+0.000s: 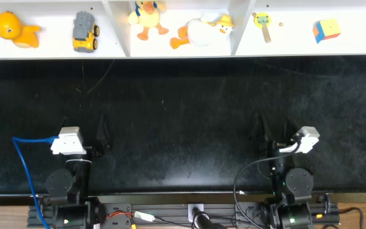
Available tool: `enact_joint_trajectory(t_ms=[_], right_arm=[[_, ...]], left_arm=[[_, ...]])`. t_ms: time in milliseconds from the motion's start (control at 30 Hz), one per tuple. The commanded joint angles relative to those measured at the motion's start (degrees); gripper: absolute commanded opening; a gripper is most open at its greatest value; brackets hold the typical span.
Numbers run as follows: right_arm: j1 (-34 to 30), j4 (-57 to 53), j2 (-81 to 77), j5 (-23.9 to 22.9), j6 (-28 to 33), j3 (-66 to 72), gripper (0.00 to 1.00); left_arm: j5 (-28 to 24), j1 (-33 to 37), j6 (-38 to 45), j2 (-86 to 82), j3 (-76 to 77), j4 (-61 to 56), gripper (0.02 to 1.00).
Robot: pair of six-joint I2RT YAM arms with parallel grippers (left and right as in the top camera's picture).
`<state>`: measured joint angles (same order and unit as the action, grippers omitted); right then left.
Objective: Store Toys
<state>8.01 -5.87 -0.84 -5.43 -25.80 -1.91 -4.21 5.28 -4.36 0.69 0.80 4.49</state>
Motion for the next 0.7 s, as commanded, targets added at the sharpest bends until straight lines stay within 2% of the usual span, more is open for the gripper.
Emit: enact_joint_trajectory(t_ms=[33,200,700], right_arm=[[0.37,1.86,0.7,-0.9,7.32,1.66,0.996],[0.37,1.84,0.7,-0.5,12.85,1.66,0.996],[0.33,1.79,0.68,0.48,12.96,1.66,0.996]], left_arm=[[0.33,0.22,-0.63,-0.52,-0.33,-0.15,0.998],[0.33,0.22,-0.63,-0.52,-0.33,-0.13,0.998],[0.33,0.22,-0.63,-0.52,-0.33,-0.15,0.998]])
